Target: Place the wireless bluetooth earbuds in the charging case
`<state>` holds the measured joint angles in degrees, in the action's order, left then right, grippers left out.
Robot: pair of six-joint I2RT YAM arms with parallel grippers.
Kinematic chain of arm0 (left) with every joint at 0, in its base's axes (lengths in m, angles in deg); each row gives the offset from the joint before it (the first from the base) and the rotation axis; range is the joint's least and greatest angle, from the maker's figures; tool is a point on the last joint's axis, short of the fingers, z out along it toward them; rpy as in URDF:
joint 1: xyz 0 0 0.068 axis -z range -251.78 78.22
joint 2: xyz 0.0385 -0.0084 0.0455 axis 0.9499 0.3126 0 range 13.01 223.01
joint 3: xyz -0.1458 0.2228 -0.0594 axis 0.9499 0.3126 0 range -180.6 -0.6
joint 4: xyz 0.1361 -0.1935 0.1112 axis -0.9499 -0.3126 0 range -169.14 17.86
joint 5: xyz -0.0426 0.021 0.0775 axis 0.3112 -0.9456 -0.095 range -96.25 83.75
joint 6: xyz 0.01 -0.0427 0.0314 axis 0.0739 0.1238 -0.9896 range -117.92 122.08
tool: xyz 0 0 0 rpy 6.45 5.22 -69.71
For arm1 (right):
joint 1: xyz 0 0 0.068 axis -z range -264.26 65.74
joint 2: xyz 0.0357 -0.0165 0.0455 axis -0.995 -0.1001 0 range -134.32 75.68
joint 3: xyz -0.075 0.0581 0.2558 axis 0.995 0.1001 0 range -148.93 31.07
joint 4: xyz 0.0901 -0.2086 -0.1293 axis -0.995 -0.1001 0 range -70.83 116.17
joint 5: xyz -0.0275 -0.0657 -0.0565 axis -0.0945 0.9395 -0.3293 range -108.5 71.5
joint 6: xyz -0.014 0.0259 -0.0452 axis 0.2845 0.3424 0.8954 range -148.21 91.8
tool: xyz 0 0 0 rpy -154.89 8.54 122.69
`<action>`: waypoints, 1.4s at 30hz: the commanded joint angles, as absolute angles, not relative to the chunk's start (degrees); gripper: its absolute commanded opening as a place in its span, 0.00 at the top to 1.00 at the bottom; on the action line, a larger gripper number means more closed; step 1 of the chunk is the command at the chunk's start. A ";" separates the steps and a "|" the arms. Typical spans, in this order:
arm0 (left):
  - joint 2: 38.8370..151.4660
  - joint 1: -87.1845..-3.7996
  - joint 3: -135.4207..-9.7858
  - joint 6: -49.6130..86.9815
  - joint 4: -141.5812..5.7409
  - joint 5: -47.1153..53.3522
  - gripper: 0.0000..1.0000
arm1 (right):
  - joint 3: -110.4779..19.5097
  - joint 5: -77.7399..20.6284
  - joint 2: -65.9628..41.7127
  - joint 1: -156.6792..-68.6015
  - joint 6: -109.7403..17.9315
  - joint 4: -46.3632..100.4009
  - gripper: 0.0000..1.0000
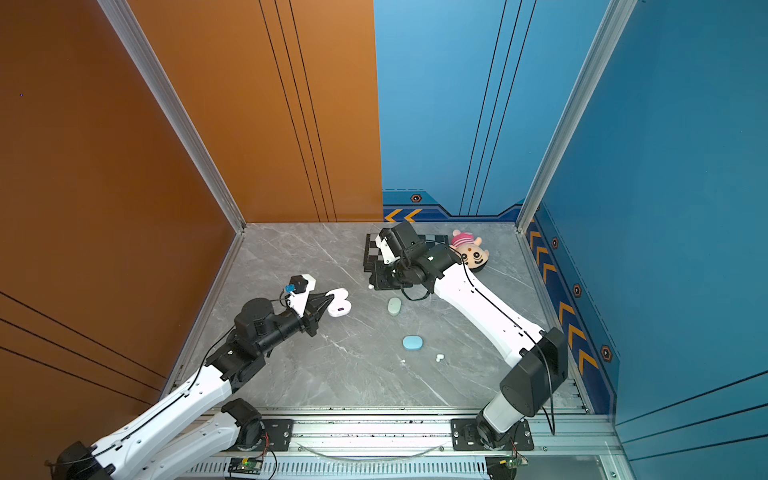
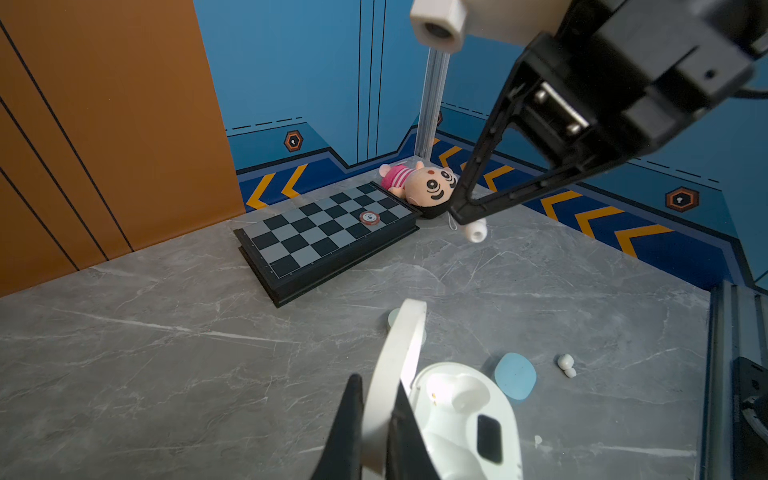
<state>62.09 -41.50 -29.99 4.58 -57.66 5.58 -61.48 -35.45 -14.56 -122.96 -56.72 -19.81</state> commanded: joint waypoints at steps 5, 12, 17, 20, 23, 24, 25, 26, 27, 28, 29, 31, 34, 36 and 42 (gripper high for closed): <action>65.91 -40.91 -33.97 4.19 -52.63 8.49 1.00 | -66.05 -38.87 -15.57 -128.18 -56.89 -20.98 0.91; 65.93 -40.37 -34.99 4.05 -52.60 8.21 1.00 | -68.60 -38.98 -18.13 -130.24 -56.34 -21.07 0.91; 65.90 -40.27 -35.50 4.25 -52.61 8.21 1.00 | -68.42 -38.49 -18.80 -130.86 -56.32 -20.98 0.91; 66.13 -40.10 -35.85 4.26 -52.63 8.46 1.00 | -68.42 -37.87 -19.15 -131.19 -56.29 -20.99 0.91; 66.27 -39.96 -36.11 4.34 -52.63 8.55 1.00 | -68.57 -37.60 -19.73 -131.45 -56.66 -20.77 0.90; 66.28 -39.84 -36.11 4.23 -52.63 8.52 1.00 | -68.60 -37.52 -19.90 -131.53 -56.68 -20.86 0.90; 66.25 -39.83 -36.13 4.26 -52.61 8.51 1.00 | -68.68 -37.45 -20.09 -131.50 -56.68 -20.84 0.90; 66.36 -39.79 -36.20 4.24 -52.63 8.51 1.00 | -68.69 -37.46 -20.22 -131.59 -56.68 -20.90 0.90; 66.28 -39.79 -36.25 4.22 -52.63 8.50 1.00 | -68.69 -37.36 -20.30 -131.58 -56.68 -20.89 0.90; 66.24 -39.76 -36.20 4.27 -52.63 8.40 1.00 | -68.56 -37.24 -20.45 -131.66 -56.60 -20.89 0.90; 66.20 -39.70 -36.20 4.26 -52.58 8.35 1.00 | -68.55 -37.25 -20.51 -131.70 -56.63 -20.91 0.88; 66.21 -39.70 -36.29 4.24 -52.63 8.46 1.00 | -68.60 -37.08 -20.67 -131.82 -56.77 -20.79 0.87; 66.21 -39.70 -36.46 4.21 -52.62 8.44 1.00 | -68.68 -37.07 -20.92 -131.97 -56.77 -20.93 0.85; 66.19 -39.70 -36.46 4.27 -52.63 8.50 1.00 | -68.60 -37.07 -20.98 -131.98 -56.77 -20.87 0.84; 66.19 -39.70 -36.44 4.20 -52.60 8.41 1.00 | -68.69 -36.88 -20.82 -132.05 -56.77 -20.77 0.75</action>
